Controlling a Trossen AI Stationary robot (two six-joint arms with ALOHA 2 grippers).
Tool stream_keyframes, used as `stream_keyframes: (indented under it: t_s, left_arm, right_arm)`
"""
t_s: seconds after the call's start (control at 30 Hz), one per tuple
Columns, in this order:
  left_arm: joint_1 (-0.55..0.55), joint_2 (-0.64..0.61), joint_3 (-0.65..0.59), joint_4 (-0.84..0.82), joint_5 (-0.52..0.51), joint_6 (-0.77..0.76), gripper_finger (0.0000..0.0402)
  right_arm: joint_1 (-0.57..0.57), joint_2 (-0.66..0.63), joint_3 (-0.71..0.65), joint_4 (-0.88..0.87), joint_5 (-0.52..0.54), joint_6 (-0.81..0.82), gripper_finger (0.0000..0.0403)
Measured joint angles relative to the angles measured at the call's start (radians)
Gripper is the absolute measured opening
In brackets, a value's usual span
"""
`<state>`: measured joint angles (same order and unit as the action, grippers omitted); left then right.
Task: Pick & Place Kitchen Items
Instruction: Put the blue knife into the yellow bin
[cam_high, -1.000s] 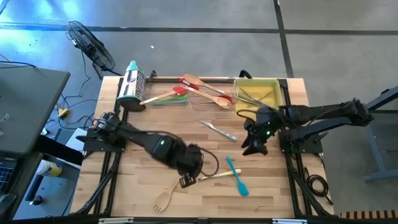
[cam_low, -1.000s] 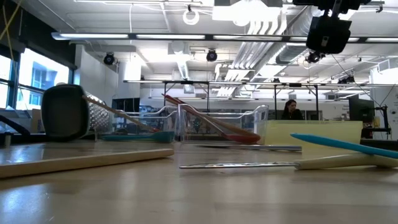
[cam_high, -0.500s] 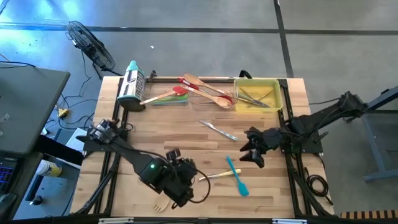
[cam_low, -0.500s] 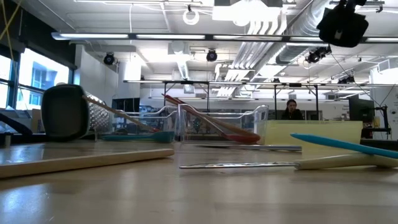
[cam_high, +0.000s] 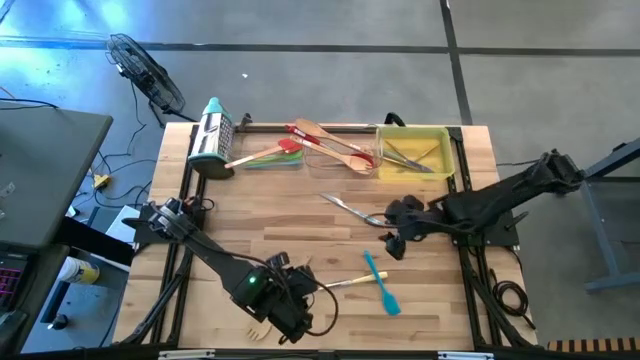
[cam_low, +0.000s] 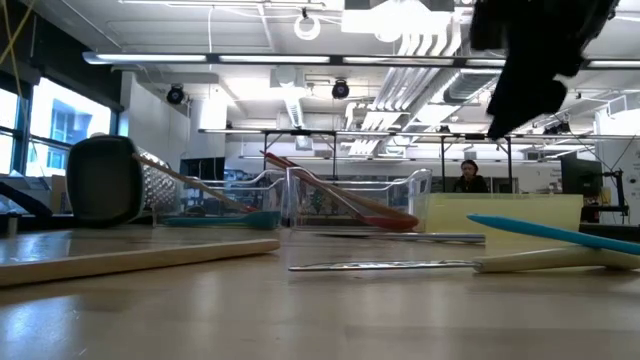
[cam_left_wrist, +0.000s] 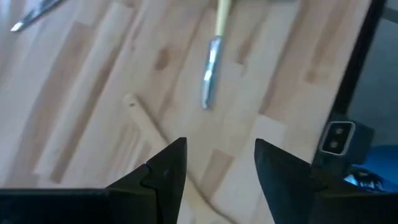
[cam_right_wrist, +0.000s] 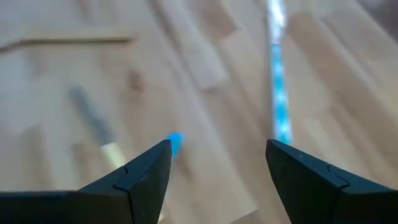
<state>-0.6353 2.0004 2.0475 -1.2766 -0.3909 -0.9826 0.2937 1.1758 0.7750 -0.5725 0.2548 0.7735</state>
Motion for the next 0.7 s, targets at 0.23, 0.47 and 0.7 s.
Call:
stream_keyframes:
  t_s: [0.23, 0.47, 0.7]
  left_arm:
    - [0.0, -0.028, 0.001, -0.034, -0.075, -0.01, 0.018]
    - [0.0, -0.032, 0.0, -0.076, -0.115, -0.028, 0.018]
    - [0.0, -0.036, 0.0, -0.103, -0.127, -0.04, 0.018]
  right_arm:
    - [-0.161, 0.152, 0.0, 0.047, -0.087, -0.108, 0.0254]
    - [-0.295, 0.282, 0.0, 0.101, -0.248, -0.281, 0.0254]
    - [-0.388, 0.347, 0.0, 0.112, -0.305, -0.397, 0.0254]
